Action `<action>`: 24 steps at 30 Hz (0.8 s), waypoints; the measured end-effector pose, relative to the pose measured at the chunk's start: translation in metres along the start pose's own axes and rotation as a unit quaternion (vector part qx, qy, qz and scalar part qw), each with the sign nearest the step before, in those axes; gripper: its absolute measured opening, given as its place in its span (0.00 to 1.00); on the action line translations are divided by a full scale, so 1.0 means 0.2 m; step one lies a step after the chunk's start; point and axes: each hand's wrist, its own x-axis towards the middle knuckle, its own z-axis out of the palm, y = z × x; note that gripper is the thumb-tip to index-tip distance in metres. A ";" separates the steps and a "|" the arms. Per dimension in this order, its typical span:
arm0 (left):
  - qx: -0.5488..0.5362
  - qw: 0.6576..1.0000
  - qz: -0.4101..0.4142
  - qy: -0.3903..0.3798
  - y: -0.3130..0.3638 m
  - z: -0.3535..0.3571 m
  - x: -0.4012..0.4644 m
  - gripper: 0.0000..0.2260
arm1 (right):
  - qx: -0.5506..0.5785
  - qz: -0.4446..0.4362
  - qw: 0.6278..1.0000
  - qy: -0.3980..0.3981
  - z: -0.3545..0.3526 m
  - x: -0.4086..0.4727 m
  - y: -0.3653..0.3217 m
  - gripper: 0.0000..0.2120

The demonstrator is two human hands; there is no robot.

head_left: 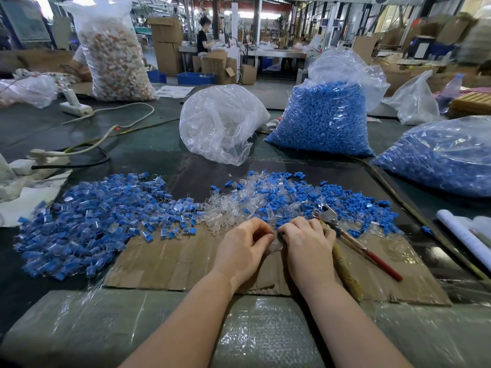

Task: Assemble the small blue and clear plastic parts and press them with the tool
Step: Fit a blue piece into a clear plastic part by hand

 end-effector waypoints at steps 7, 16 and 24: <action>-0.098 0.995 -0.021 -0.028 0.02 -0.02 -0.01 0.08 | 0.095 0.033 0.989 0.110 0.00 -0.03 0.00 0.06; -0.012 0.998 0.010 -0.069 0.04 -0.01 -0.01 0.09 | 0.184 0.037 0.972 0.142 0.00 -0.04 0.02 0.06; -0.074 0.996 -0.045 0.017 0.01 0.00 0.00 0.06 | 0.272 -0.025 0.954 0.126 -0.03 -0.06 0.02 0.12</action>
